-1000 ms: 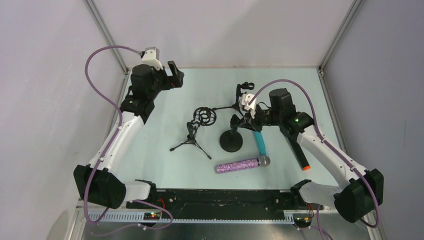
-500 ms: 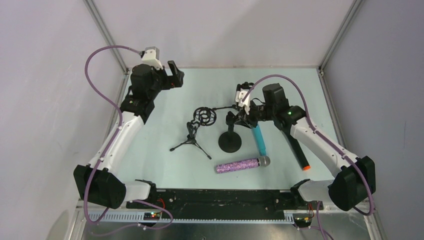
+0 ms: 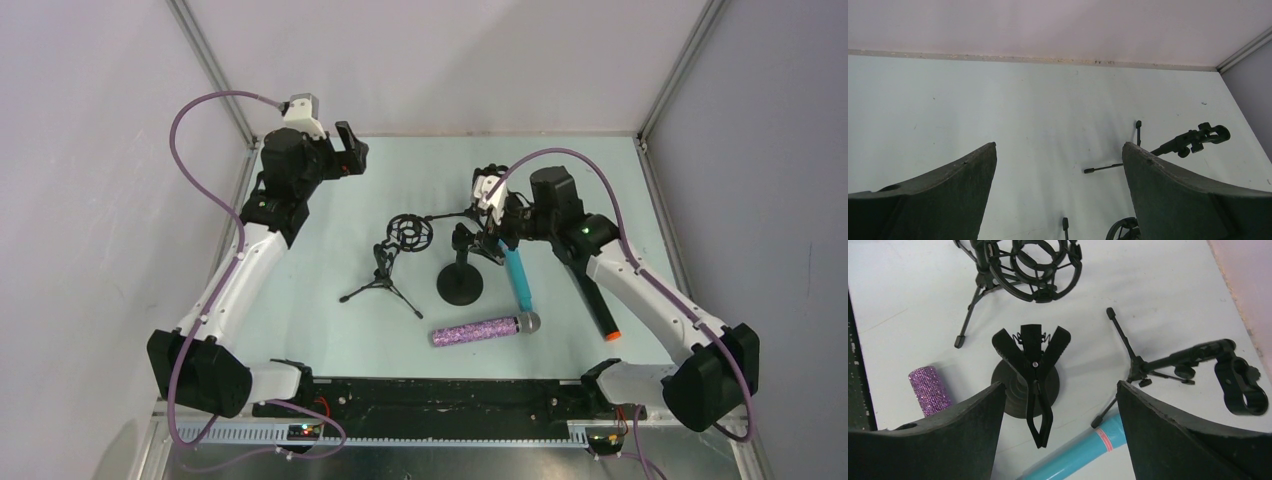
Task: Attach the microphones to the stand
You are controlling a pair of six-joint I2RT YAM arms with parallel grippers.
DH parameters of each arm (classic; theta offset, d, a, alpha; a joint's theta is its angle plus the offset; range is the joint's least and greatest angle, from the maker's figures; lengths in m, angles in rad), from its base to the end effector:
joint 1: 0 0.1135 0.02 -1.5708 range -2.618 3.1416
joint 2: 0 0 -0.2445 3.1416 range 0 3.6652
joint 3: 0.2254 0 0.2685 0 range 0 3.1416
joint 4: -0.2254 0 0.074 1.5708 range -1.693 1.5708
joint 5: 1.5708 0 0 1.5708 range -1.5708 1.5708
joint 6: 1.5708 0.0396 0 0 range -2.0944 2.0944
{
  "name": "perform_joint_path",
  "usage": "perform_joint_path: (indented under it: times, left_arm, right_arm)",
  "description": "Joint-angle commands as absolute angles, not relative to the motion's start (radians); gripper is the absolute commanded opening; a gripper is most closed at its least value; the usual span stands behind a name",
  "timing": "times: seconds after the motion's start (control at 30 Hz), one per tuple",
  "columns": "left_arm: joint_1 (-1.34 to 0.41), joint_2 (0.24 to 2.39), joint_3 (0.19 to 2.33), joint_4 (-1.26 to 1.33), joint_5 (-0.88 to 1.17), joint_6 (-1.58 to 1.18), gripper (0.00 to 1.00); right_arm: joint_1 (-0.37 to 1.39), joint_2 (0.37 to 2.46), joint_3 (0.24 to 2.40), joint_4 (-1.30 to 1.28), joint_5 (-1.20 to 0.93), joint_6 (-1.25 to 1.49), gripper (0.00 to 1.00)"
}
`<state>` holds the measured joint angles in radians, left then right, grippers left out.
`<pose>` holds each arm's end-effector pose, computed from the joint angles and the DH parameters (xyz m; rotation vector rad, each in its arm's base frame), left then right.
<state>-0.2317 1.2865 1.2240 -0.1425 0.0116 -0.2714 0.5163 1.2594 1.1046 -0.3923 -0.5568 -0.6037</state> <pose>0.3187 -0.0757 0.3686 -0.0271 1.7908 -0.3727 0.2548 0.1687 0.3092 -1.3640 1.5577 0.5336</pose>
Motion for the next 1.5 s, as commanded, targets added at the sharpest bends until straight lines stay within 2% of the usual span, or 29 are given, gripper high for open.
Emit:
perform_joint_path:
  times: [0.0,0.57,0.7,0.87,1.03,1.2,1.47]
  left_arm:
    - [-0.236,1.263,1.225,-0.108,0.019,-0.280,0.98]
    - [-0.237,1.260,1.226,-0.108,0.024,-0.279,0.98]
    - [-0.236,1.258,1.227,-0.108,0.024,-0.280,0.98]
    - [-0.237,1.257,1.227,-0.107,0.024,-0.281,0.98]
    - [-0.236,1.255,1.227,-0.107,0.025,-0.282,0.98]
    - [-0.236,1.254,1.227,-0.106,0.027,-0.284,0.98]
    - [-0.237,1.255,1.226,-0.106,0.027,-0.286,0.98]
  right_arm:
    - [0.522,1.219,1.133,-0.413,-0.478,-0.602,0.85]
    - [0.511,1.205,1.129,-0.407,-0.407,-0.555,0.86]
    - [0.484,1.153,1.128,-0.356,-0.505,-0.486,0.93]
    - [0.366,1.054,1.054,-0.140,-0.760,-0.293,0.98]
    - [0.227,0.988,0.965,0.092,-0.887,-0.049,1.00]
    - [0.122,0.972,0.942,0.144,-0.882,0.096,0.99]
    - [-0.139,1.012,0.942,-0.029,-0.710,0.390,0.99]
